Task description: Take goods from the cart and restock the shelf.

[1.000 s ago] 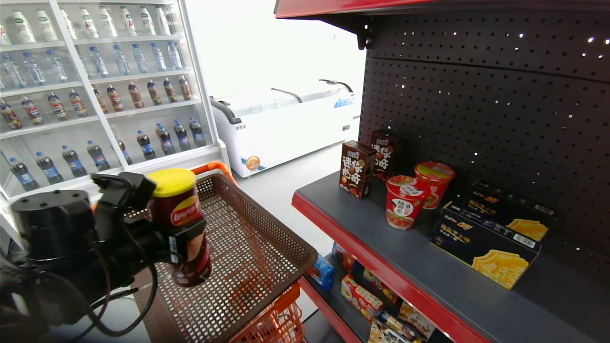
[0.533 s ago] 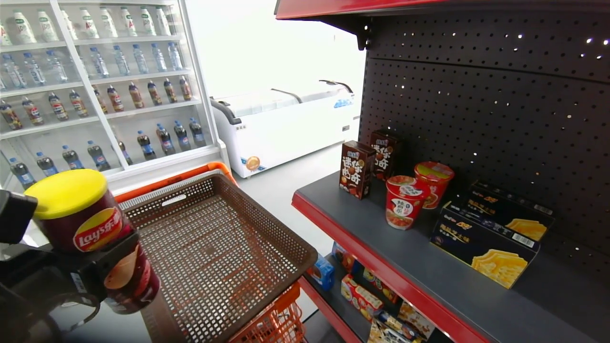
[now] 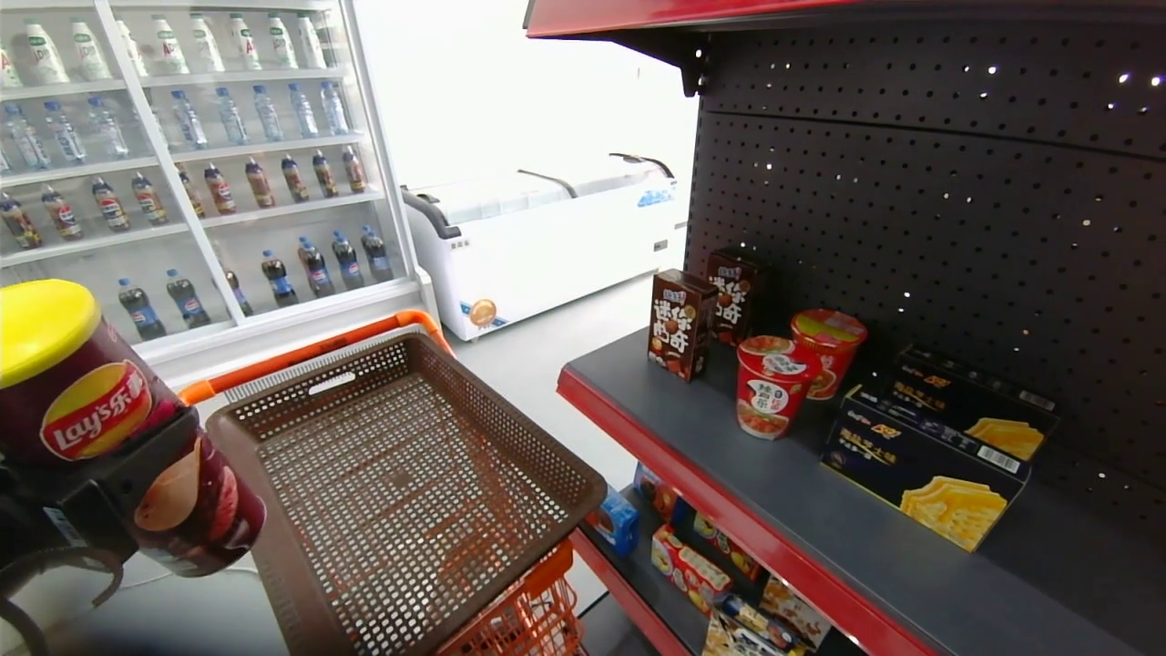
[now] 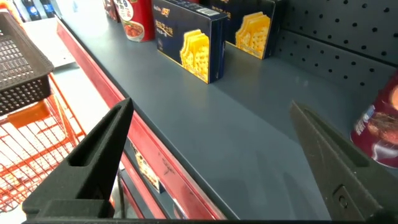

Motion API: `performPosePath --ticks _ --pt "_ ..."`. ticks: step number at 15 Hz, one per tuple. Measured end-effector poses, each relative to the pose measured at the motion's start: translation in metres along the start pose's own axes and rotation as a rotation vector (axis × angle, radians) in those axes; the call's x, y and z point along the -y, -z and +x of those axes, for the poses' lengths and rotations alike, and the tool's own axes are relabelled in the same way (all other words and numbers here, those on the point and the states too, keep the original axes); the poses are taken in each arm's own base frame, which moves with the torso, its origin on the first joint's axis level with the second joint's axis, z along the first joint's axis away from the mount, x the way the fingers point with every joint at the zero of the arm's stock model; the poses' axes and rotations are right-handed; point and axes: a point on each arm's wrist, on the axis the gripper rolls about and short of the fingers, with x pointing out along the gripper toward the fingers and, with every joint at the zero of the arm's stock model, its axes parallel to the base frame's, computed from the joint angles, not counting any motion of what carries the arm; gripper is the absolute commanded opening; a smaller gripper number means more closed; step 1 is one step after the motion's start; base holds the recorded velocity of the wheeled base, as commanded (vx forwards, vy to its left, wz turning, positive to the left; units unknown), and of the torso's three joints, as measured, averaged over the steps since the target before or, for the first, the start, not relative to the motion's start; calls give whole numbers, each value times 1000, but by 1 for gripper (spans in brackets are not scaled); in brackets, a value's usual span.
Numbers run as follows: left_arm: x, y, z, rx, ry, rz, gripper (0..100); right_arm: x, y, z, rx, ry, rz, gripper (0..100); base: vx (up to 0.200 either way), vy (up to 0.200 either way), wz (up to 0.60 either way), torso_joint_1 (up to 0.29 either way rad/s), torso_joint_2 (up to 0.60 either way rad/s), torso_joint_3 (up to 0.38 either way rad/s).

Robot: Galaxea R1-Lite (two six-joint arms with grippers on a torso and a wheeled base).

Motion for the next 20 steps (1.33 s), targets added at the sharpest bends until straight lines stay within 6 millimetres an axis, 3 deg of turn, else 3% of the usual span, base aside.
performPosePath --ticks 20 --pt "1 8 -52 -32 116 -2 0 0 0 0 0 0 0 100 0 0 -570 1 2 4"
